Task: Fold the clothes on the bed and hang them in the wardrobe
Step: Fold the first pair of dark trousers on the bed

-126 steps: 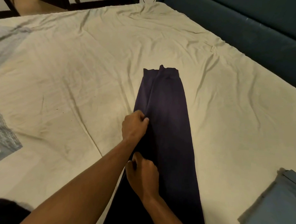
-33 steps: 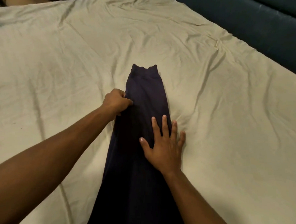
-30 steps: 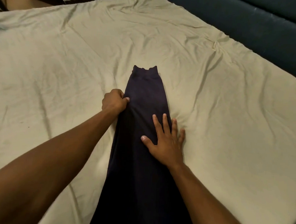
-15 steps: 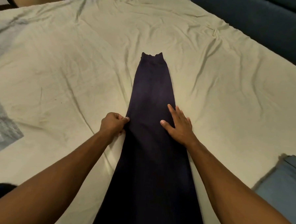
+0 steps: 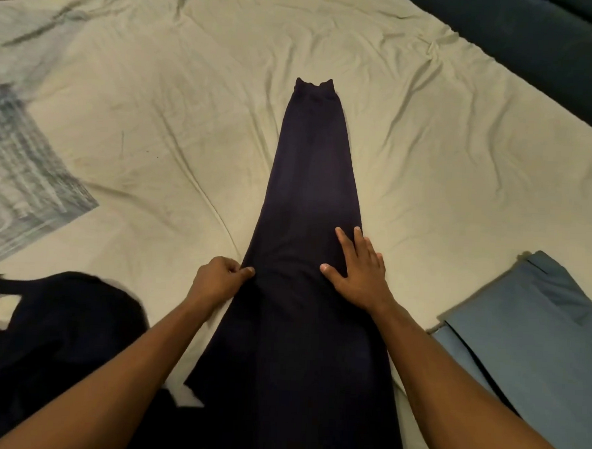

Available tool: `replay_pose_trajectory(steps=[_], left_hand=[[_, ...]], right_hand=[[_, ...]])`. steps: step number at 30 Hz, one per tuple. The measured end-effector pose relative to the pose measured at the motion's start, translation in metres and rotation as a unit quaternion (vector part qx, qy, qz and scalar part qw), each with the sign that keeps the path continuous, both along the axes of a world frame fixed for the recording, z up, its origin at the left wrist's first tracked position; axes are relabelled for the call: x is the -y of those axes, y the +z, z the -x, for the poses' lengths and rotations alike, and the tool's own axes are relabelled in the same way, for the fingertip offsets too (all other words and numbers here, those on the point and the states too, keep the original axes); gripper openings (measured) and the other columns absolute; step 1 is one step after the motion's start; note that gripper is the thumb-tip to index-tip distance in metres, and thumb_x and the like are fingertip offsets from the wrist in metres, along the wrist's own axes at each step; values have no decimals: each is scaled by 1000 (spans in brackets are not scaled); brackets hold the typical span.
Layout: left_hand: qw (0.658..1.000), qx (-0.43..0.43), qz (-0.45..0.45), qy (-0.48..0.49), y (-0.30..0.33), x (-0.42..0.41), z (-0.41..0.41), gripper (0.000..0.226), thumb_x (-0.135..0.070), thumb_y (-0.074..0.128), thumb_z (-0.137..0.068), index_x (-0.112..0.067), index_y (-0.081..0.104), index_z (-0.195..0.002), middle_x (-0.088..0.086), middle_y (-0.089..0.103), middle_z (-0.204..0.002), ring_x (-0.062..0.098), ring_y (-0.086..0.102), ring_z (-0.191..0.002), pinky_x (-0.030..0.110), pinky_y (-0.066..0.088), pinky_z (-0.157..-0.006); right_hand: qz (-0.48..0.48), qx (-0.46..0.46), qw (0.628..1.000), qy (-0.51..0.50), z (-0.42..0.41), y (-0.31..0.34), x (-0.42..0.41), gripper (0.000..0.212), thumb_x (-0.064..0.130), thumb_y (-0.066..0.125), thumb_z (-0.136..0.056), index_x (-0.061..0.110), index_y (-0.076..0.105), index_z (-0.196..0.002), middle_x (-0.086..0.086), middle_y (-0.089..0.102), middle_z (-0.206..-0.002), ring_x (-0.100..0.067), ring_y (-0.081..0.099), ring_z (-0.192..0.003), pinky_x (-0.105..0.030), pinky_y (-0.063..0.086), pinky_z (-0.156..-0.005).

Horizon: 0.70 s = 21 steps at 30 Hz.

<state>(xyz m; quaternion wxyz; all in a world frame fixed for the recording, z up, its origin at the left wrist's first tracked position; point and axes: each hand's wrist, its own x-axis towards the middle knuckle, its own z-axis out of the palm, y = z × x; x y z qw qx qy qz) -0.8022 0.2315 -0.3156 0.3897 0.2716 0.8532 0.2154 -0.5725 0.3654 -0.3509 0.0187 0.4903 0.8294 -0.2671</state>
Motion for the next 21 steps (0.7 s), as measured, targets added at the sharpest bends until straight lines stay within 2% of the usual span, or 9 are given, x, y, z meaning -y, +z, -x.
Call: replay_pose_trajectory(steps=[4, 7, 10, 13, 15, 17, 21], left_hand=[[997, -6, 44, -63, 1, 45, -17, 34, -46, 63, -95, -13, 71, -95, 5, 71, -91, 21, 67, -85, 38, 57, -81], [999, -23, 25, -14, 3, 77, -17, 40, -50, 63, -93, -12, 73, -86, 6, 71, -85, 23, 67, -82, 39, 55, -79], [996, 6, 67, -60, 2, 106, -18, 38, -55, 69, -87, -17, 72, -84, 2, 73, -84, 19, 69, -80, 36, 56, -78], [991, 23, 98, -88, 2, 129, -13, 34, -48, 72, -87, -14, 72, -88, 2, 74, -87, 19, 69, -82, 36, 56, -83], [996, -6, 74, -59, 1, 142, -10, 37, -44, 71, -90, -10, 66, -76, 4, 71, -79, 19, 66, -75, 37, 55, -78], [996, -42, 63, -51, 1, 150, -12, 35, -41, 68, -92, -11, 64, -73, 6, 69, -77, 18, 63, -71, 33, 52, -71], [974, -167, 93, -119, 5, 157, -25, 26, -36, 61, -96, -11, 64, -93, 9, 68, -94, 28, 65, -93, 39, 54, -82]], right_hand=[[-23, 46, 999, 5, -16, -2, 46, 81, 73, 32, -92, 41, -6, -157, -2, -17, -166, -32, -13, -152, -57, 0, -120], [-63, 86, 994, -27, -29, -10, 94, 83, 77, 9, -86, 37, -2, -158, -5, -13, -167, -38, -13, -151, -64, 2, -117], [-127, 97, 985, -57, -33, -12, 133, 75, 67, 20, -95, 28, 15, -159, -10, 5, -167, -41, 3, -152, -69, 12, -114], [-178, 100, 979, 4, -43, -15, 171, 70, 59, 28, -98, 24, 20, -158, -10, 14, -166, -39, 13, -151, -64, 20, -115], [-181, 107, 977, 42, -57, -19, 201, 67, 59, 19, -101, 24, 22, -158, -8, 17, -166, -36, 14, -152, -61, 21, -118], [-173, 120, 976, 52, -75, -23, 225, 67, 61, 12, -102, 24, 22, -158, -6, 18, -165, -34, 14, -152, -59, 17, -118], [-160, 135, 976, 51, -93, -21, 245, 70, 64, 13, -100, 26, 17, -159, -4, 14, -166, -33, 7, -153, -59, 16, -119]])
